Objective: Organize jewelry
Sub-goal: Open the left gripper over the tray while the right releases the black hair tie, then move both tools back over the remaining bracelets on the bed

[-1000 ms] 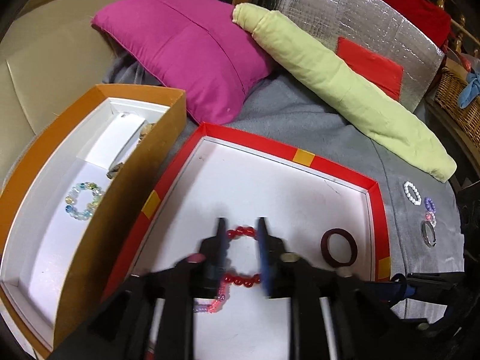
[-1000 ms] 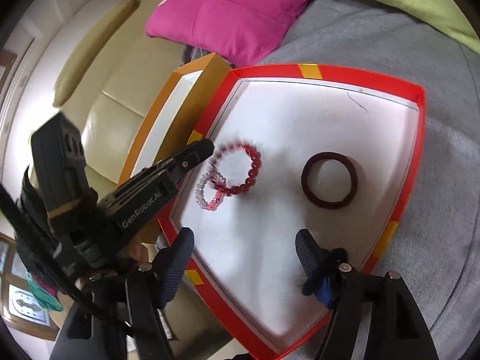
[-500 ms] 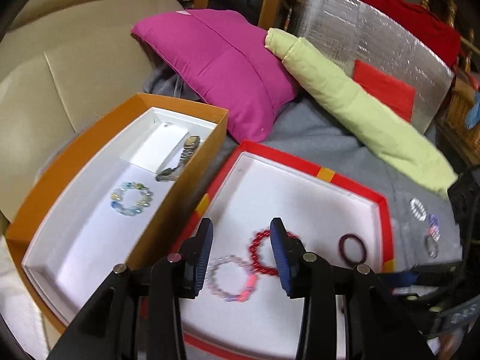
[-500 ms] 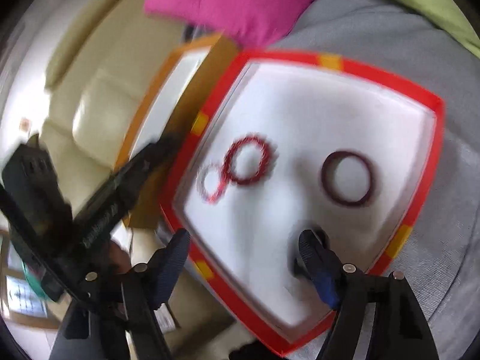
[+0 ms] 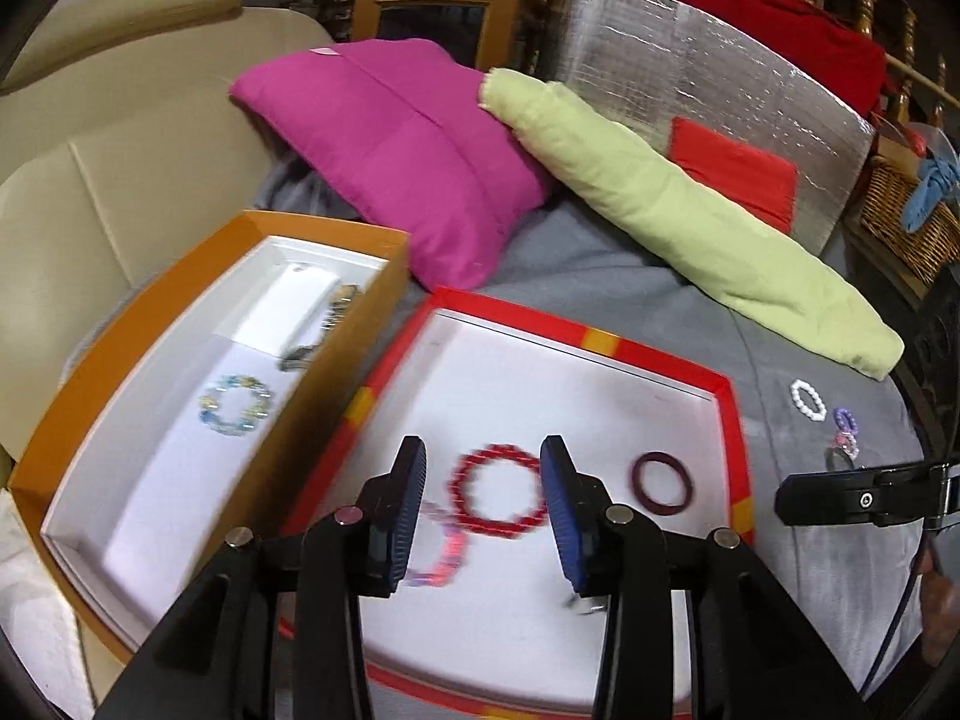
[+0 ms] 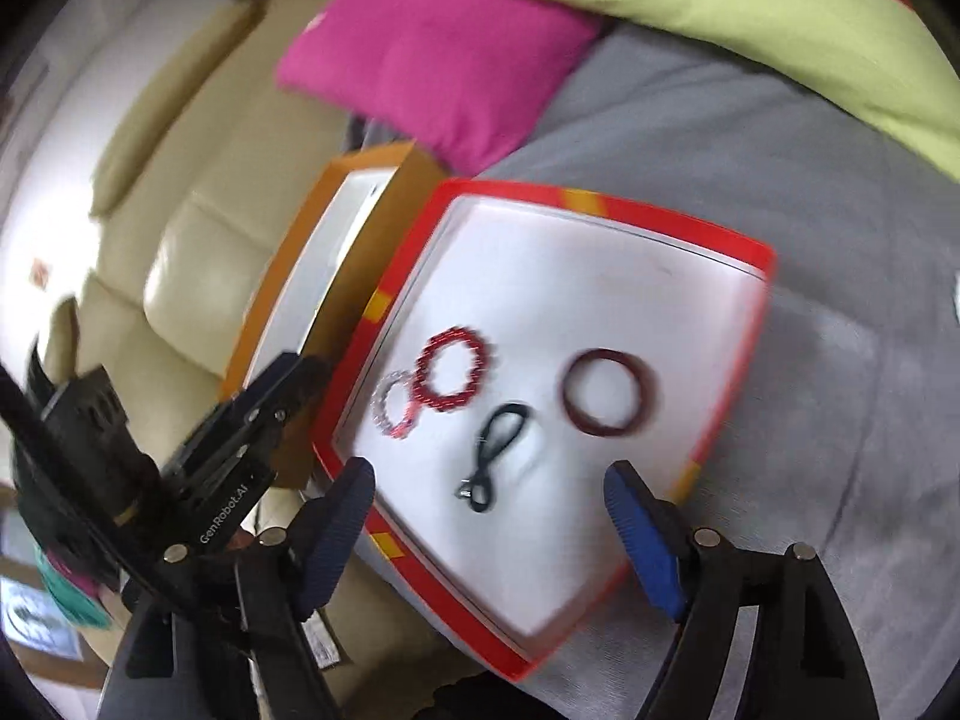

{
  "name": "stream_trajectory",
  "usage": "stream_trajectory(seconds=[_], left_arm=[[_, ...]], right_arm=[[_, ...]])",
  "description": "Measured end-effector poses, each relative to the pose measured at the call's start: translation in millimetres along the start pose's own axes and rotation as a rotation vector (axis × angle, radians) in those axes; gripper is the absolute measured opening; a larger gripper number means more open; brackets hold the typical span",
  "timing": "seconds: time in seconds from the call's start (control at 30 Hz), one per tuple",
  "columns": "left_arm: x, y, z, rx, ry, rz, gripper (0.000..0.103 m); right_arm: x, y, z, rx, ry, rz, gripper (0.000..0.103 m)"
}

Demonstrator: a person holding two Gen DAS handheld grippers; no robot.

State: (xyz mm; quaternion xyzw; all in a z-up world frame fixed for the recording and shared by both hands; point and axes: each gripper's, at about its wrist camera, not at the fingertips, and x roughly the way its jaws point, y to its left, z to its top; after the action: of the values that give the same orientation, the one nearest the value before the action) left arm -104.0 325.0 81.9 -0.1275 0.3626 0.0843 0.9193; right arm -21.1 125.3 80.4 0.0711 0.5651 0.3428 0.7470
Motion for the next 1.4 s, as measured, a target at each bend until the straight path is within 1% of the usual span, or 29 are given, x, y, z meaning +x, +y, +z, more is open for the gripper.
stream_trajectory(seconds=[0.07, 0.13, 0.23, 0.3, 0.37, 0.57, 0.7, 0.77, 0.8, 0.87, 0.9, 0.93, 1.0, 1.03, 1.17, 1.23, 1.37, 1.4], left_arm=[[1.1, -18.7, -1.4, 0.008, 0.002, -0.011, 0.048], [0.8, -37.2, -2.6, 0.020, -0.002, -0.022, 0.056], [1.1, -72.8, -4.5, 0.054, -0.005, -0.047, 0.062], [3.2, -100.1, -5.5, 0.083, 0.001, -0.071, 0.063], [8.2, -129.8, -6.5, 0.104, 0.015, -0.099, 0.063], [30.3, -217.1, -16.4, 0.179, 0.062, -0.169, 0.063], [49.4, -268.7, -29.9, 0.219, 0.101, -0.187, 0.063], [57.6, -284.6, -34.8, 0.223, 0.125, -0.190, 0.064], [65.1, -294.9, -37.3, 0.221, 0.141, -0.187, 0.064], [74.3, -307.9, -39.7, 0.221, 0.158, -0.178, 0.063], [79.1, -315.9, -40.9, 0.224, 0.162, -0.174, 0.063], [83.2, -320.8, -41.6, 0.228, 0.166, -0.168, 0.063], [91.9, -330.1, -43.2, 0.236, 0.172, -0.150, 0.063], [94.2, -332.3, -43.2, 0.239, 0.175, -0.146, 0.063], [101.7, -341.6, -42.7, 0.255, 0.172, -0.130, 0.063], [105.7, -344.1, -43.7, 0.263, 0.175, -0.120, 0.063], [117.1, -349.6, -48.2, 0.271, 0.215, -0.117, 0.063], [118.9, -351.5, -49.7, 0.278, 0.219, -0.112, 0.063]], right_arm=[[-15.8, -17.9, -6.8, 0.029, -0.049, -0.002, 0.082], [-37.6, -39.0, -15.9, 0.056, -0.116, -0.024, 0.082], [-69.8, -71.9, -30.2, 0.068, -0.194, -0.093, 0.082], [-85.1, -93.8, -42.6, 0.089, -0.239, -0.128, 0.082], [-97.8, -119.4, -52.7, 0.125, -0.260, -0.144, 0.082], [-132.6, -195.4, -78.9, 0.242, -0.316, -0.165, 0.082], [-154.7, -237.6, -92.2, 0.310, -0.358, -0.180, 0.081], [-163.6, -251.8, -96.4, 0.334, -0.372, -0.187, 0.081], [-166.1, -259.3, -96.6, 0.346, -0.375, -0.195, 0.079], [-170.9, -272.6, -95.6, 0.363, -0.374, -0.208, 0.073], [-171.8, -278.1, -91.4, 0.369, -0.367, -0.216, 0.067], [-172.3, -281.8, -88.5, 0.372, -0.362, -0.221, 0.064], [-170.4, -287.6, -78.4, 0.369, -0.345, -0.246, 0.063], [-168.8, -289.8, -71.9, 0.363, -0.337, -0.258, 0.060], [-152.9, -292.3, -36.4, 0.335, -0.287, -0.326, 0.056], [-143.6, -295.0, -26.2, 0.326, -0.261, -0.344, 0.049], [-114.9, -293.7, -6.7, 0.281, -0.170, -0.431, 0.044], [-111.4, -291.0, -5.1, 0.262, -0.166, -0.460, 0.043]])
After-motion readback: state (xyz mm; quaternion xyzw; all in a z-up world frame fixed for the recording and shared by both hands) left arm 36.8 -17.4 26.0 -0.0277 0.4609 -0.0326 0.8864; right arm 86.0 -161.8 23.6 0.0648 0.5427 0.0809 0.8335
